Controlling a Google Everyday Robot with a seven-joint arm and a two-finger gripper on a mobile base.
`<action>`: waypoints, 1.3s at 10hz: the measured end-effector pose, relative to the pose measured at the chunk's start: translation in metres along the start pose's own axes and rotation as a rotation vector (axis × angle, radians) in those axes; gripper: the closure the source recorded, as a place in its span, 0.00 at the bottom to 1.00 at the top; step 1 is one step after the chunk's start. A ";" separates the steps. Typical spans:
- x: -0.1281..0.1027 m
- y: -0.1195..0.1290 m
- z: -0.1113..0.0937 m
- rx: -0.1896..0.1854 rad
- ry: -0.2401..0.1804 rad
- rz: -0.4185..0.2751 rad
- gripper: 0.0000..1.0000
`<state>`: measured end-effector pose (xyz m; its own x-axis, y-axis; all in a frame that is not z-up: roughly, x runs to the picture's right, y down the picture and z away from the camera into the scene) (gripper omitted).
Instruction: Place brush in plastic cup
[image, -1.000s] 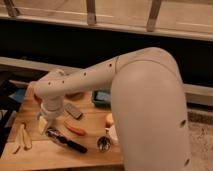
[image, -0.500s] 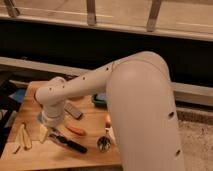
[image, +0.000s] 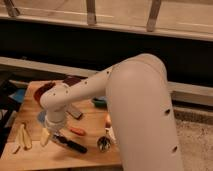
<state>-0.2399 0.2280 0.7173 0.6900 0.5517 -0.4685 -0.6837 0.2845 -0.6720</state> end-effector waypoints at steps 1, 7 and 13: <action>-0.001 0.001 0.000 0.000 0.000 -0.002 0.20; 0.004 -0.003 0.017 0.035 0.037 0.049 0.20; -0.004 -0.005 0.040 0.048 0.059 0.083 0.23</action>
<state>-0.2485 0.2559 0.7456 0.6426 0.5281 -0.5552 -0.7486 0.2783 -0.6018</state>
